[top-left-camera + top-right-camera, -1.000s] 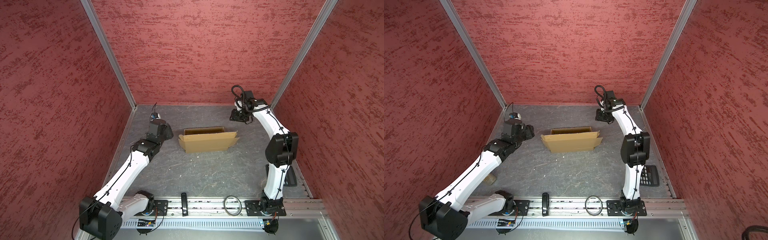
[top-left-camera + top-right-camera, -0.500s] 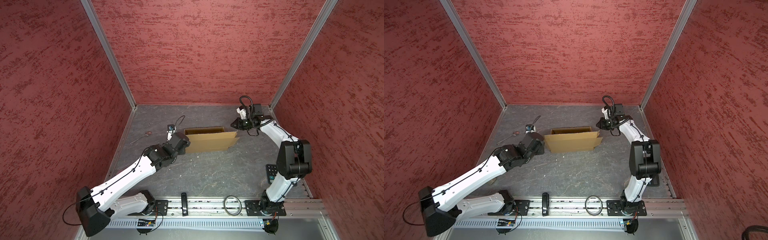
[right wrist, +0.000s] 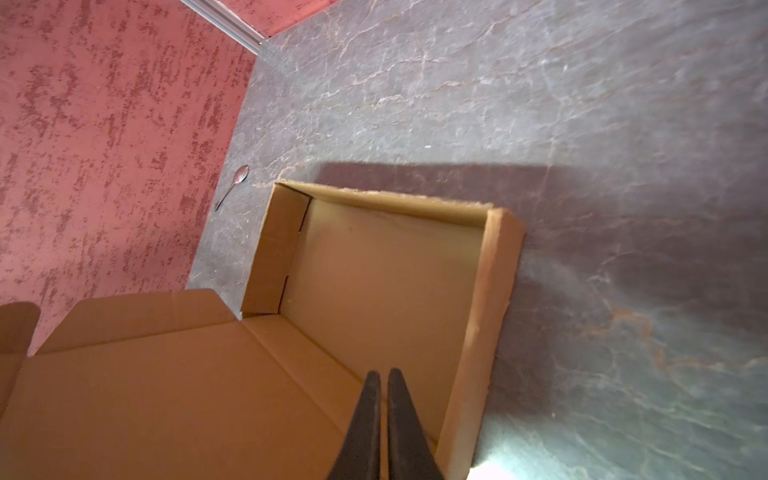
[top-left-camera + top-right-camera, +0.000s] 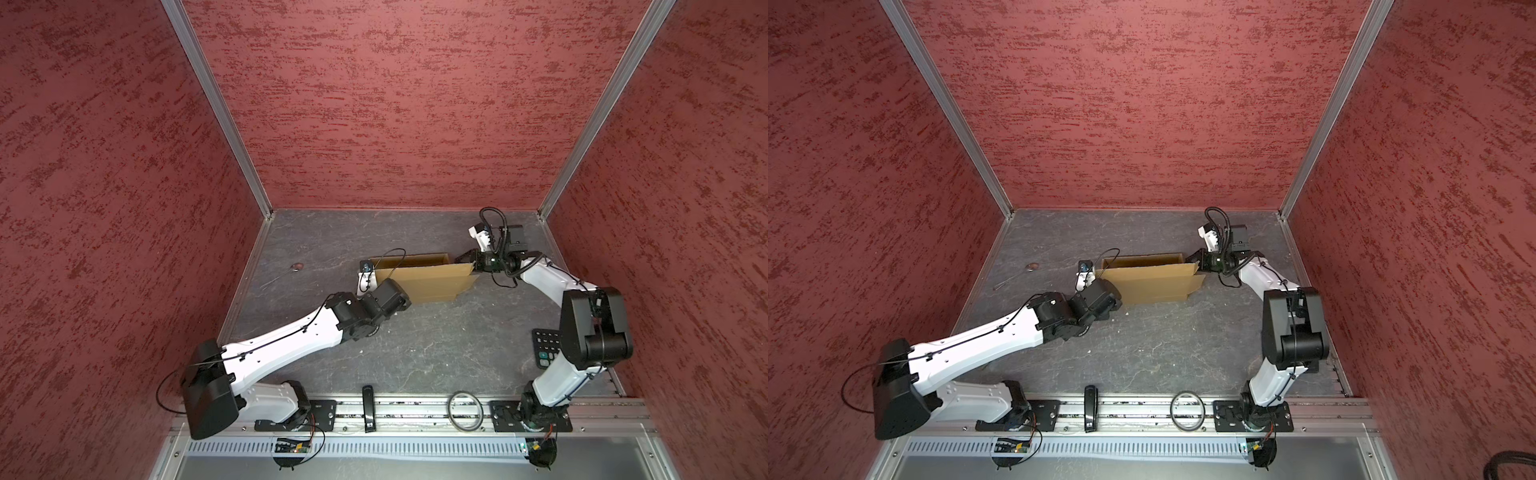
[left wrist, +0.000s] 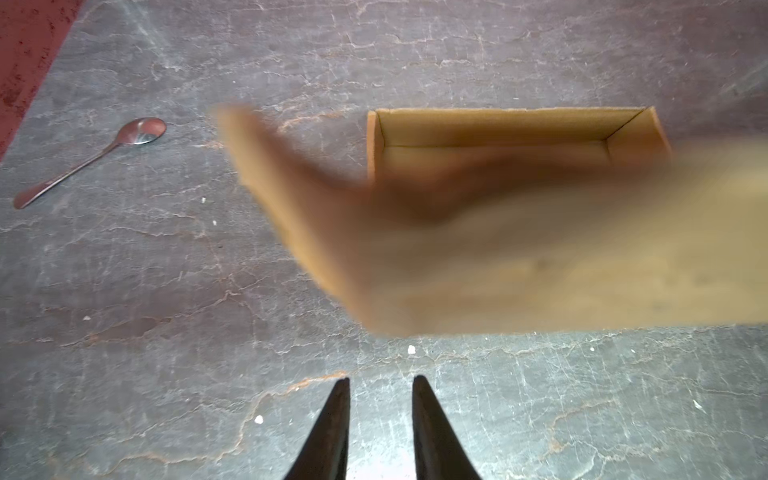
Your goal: Fold the paper box
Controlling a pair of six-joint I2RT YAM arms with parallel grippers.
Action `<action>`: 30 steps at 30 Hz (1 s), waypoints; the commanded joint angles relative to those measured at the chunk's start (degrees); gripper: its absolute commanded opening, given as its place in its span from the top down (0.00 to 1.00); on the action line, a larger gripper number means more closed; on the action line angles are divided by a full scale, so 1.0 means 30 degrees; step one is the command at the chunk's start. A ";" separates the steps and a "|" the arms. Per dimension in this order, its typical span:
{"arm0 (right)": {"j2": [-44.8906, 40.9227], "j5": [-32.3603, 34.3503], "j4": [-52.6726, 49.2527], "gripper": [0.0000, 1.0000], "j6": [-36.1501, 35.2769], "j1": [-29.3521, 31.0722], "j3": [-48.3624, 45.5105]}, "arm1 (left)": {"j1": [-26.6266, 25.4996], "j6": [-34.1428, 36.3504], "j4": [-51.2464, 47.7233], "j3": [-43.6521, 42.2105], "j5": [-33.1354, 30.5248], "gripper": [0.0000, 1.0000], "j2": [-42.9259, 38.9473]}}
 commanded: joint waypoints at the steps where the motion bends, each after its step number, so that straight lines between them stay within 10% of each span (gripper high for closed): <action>1: -0.0846 -0.1145 0.1601 0.92 0.0123 -0.0089 -0.0850 | 0.0375 0.0760 0.1837 0.0116 0.0416 0.72 0.0642; 30: -0.2724 -0.3963 0.3168 0.93 0.0373 0.0041 -0.3386 | 0.5312 0.4588 0.8213 0.1739 0.2623 0.74 0.4971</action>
